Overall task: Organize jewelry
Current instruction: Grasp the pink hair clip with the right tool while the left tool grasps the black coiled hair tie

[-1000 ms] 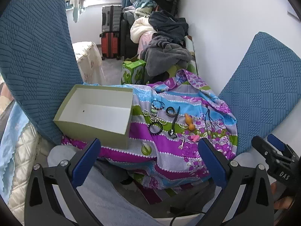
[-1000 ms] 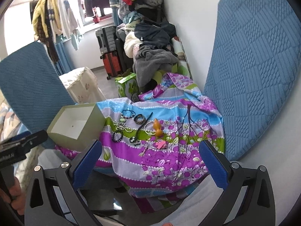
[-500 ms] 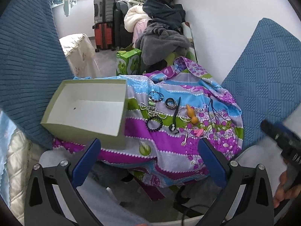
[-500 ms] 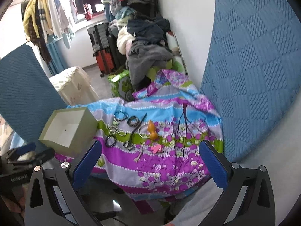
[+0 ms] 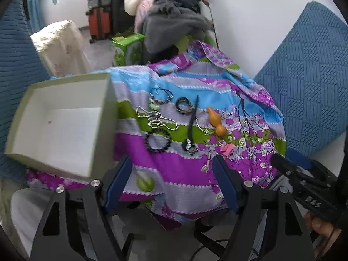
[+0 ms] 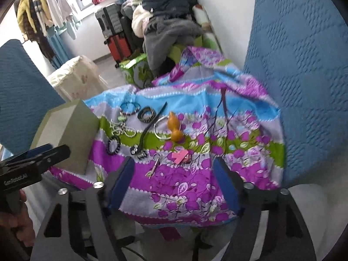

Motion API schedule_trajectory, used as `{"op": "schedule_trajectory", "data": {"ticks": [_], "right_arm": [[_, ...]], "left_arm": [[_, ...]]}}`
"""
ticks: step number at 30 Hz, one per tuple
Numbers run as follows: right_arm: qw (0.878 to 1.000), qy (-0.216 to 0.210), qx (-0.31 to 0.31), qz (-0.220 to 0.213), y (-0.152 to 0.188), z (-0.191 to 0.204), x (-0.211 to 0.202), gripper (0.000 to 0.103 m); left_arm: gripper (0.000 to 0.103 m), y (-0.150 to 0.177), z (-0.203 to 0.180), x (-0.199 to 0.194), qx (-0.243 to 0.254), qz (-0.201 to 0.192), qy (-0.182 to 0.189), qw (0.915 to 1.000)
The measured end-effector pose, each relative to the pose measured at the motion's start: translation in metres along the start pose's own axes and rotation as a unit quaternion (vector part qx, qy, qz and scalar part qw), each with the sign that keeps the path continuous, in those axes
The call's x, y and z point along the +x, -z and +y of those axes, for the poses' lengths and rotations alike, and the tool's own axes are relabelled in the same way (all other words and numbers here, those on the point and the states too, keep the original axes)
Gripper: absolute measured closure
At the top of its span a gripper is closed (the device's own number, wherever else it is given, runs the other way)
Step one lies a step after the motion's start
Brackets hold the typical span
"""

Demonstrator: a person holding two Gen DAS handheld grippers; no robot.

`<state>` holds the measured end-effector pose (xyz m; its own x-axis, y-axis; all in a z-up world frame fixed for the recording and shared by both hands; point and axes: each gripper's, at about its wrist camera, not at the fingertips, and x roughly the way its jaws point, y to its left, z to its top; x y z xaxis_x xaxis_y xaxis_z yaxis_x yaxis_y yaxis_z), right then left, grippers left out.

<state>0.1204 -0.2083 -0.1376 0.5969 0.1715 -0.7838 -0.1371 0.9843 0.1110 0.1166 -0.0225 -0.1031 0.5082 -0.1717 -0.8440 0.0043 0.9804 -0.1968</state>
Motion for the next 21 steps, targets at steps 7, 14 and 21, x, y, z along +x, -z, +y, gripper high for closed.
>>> {"op": "schedule_trajectory", "data": {"ticks": [7, 14, 21], "right_arm": [[1.000, -0.007, 0.000, 0.027, -0.003, -0.012, 0.054, 0.054], [0.998, 0.000, -0.015, 0.054, -0.003, -0.014, 0.098, 0.060], [0.997, 0.011, -0.029, 0.073, -0.002, -0.013, 0.128, 0.072]], "left_arm": [[0.044, -0.012, -0.001, 0.053, -0.001, 0.031, 0.011, 0.9995], [0.052, -0.019, 0.008, 0.098, -0.009, 0.060, 0.011, 0.9981], [0.070, -0.020, 0.016, 0.126, -0.013, 0.080, 0.019, 0.9965]]}}
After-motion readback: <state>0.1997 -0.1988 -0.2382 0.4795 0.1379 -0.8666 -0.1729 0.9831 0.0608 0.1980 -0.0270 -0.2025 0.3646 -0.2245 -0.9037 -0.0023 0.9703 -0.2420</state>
